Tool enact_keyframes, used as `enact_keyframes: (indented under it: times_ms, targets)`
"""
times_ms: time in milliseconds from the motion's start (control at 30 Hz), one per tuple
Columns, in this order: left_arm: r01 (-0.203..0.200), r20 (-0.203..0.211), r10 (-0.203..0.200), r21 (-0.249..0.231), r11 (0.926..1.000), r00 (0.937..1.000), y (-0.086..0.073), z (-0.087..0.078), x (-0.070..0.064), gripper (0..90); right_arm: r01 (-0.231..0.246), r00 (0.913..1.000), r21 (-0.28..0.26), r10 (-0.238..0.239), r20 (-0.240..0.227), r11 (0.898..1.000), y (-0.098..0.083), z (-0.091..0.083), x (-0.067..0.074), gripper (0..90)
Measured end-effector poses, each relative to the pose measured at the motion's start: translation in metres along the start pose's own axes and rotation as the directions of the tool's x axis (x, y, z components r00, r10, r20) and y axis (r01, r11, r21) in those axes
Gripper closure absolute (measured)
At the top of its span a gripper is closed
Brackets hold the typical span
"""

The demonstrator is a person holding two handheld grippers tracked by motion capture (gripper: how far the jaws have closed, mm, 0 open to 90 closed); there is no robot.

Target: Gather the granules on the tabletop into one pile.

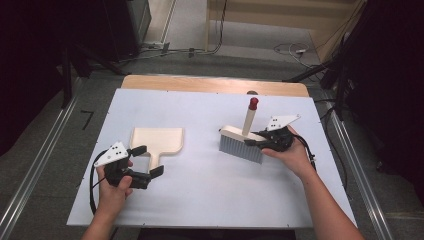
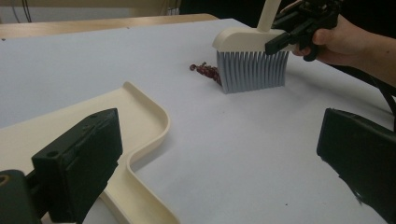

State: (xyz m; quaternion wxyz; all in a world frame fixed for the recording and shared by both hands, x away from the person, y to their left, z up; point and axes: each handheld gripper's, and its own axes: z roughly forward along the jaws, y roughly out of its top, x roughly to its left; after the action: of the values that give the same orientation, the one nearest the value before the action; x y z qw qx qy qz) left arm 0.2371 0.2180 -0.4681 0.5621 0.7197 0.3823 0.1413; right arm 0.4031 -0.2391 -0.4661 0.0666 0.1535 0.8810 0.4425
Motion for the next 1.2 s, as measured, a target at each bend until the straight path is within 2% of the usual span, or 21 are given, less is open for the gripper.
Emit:
enact_keyframes:
  times_ms: [333, 733, 1067, 1200]
  targets:
    - [0.002, 0.001, -0.002, -0.003, 1.0000, 1.0000, 0.000, 0.000, 0.000, 0.6, 0.011, 0.9999, 0.005, -0.011, 0.010, 1.000, 0.007, 0.004, -0.005, 65.1]
    - [0.001, 0.001, -0.001, 0.002, 1.0000, 1.0000, 0.000, 0.001, 0.000, 0.6, -0.019, 0.9997, -0.022, 0.019, 0.014, 1.000, 0.005, 0.006, -0.013, 65.1]
    - [0.000, 0.002, 0.000, 0.001, 1.0000, 1.0000, -0.001, 0.000, 0.001, 0.6, 0.011, 0.9993, -0.003, -0.011, 0.036, 1.000, 0.015, 0.009, -0.016, 65.1]
    - [-0.001, 0.002, 0.001, 0.001, 1.0000, 1.0000, -0.001, 0.000, 0.001, 0.6, -0.002, 0.9990, -0.010, 0.003, 0.045, 1.000, 0.014, 0.010, -0.018, 65.1]
